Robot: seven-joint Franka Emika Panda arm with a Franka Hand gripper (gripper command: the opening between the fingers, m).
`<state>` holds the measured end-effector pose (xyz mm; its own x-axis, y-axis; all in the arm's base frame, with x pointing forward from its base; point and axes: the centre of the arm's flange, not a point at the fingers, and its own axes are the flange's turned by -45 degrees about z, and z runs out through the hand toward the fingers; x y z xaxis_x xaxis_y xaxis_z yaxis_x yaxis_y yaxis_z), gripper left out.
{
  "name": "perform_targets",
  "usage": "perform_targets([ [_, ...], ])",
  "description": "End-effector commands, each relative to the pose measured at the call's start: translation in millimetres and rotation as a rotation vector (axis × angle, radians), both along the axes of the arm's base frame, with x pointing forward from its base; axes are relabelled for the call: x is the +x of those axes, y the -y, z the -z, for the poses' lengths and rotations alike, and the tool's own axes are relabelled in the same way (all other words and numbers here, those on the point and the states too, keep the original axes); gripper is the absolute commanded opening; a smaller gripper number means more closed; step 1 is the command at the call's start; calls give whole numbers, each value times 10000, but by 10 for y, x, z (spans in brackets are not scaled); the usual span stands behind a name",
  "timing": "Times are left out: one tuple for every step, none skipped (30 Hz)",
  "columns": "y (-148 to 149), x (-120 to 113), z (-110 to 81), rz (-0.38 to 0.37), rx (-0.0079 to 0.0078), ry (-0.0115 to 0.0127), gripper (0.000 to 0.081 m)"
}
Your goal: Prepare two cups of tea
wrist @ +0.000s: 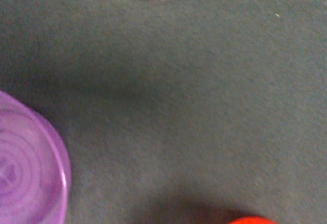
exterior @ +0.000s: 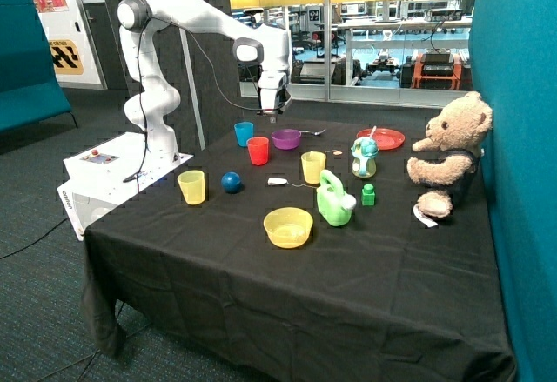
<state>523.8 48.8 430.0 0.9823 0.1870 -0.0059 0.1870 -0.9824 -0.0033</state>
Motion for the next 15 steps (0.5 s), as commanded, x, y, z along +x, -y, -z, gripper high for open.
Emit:
perform_targets([
  [-234,154,156,62,-22,64,205],
  [-254,173,173,98,-22,64,212],
  [-269,189,188,116,-22,64,220],
  [-287,206,206,140,-22,64,230],
  [-304,220,223,160,-22,64,238],
  [-323,233,242,166,-22,64,252],
  [-339,242,256,140,-22,64,268],
  [-354,249,267,131,-22,64,286],
  [-373,253,281,107,-22,64,307],
  [-388,256,292,112,-22,64,324],
  [-402,258,303,112,-22,64,337],
  [-419,263,319,99,-22,64,355],
  [-433,268,337,141,-22,64,370],
  [-445,275,356,166,-22,64,386],
  [-454,282,378,192,-22,64,406],
])
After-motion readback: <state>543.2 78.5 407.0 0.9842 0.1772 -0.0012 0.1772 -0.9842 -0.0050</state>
